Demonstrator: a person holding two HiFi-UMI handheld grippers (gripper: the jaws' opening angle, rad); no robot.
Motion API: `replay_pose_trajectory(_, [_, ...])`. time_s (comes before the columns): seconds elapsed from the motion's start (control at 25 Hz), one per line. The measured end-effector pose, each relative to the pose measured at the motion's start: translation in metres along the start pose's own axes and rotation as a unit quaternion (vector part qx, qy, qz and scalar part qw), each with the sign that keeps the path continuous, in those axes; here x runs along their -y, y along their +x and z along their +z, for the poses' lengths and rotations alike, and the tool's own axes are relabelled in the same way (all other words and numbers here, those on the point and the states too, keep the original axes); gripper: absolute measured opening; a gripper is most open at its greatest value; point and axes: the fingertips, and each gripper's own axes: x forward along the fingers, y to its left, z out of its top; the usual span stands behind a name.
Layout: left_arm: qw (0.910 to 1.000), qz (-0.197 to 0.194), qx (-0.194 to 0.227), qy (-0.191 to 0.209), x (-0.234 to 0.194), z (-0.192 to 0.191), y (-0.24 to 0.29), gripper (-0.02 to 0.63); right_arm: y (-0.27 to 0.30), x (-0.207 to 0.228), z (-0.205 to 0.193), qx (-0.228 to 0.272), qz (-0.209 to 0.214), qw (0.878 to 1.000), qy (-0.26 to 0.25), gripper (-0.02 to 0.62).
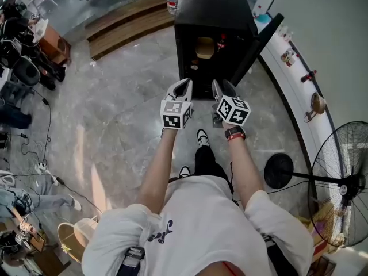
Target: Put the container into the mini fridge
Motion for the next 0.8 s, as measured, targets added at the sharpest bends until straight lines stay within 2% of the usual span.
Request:
replay_pose_trajectory(0.4, [0.9995, -0.004, 0.025, 0.02, 0.028, 0.019, -0.058, 0.018, -0.073, -0.044, 0.023, 0.039, 0.008, 0.999, -0.021, 0.17])
replay_pose_trajectory(0.64, [0.9992, 0.004, 0.026, 0.03, 0.028, 0.018, -0.085, 0.018, -0.098, -0.048, 0.013, 0.039, -0.004, 0.998, -0.047, 0.155])
replay_pose_trajectory(0.8, [0.9992, 0.006, 0.024, 0.031, 0.029, 0.019, -0.096, 0.018, -0.11, -0.043, 0.007, 0.032, -0.02, 0.997, -0.065, 0.121])
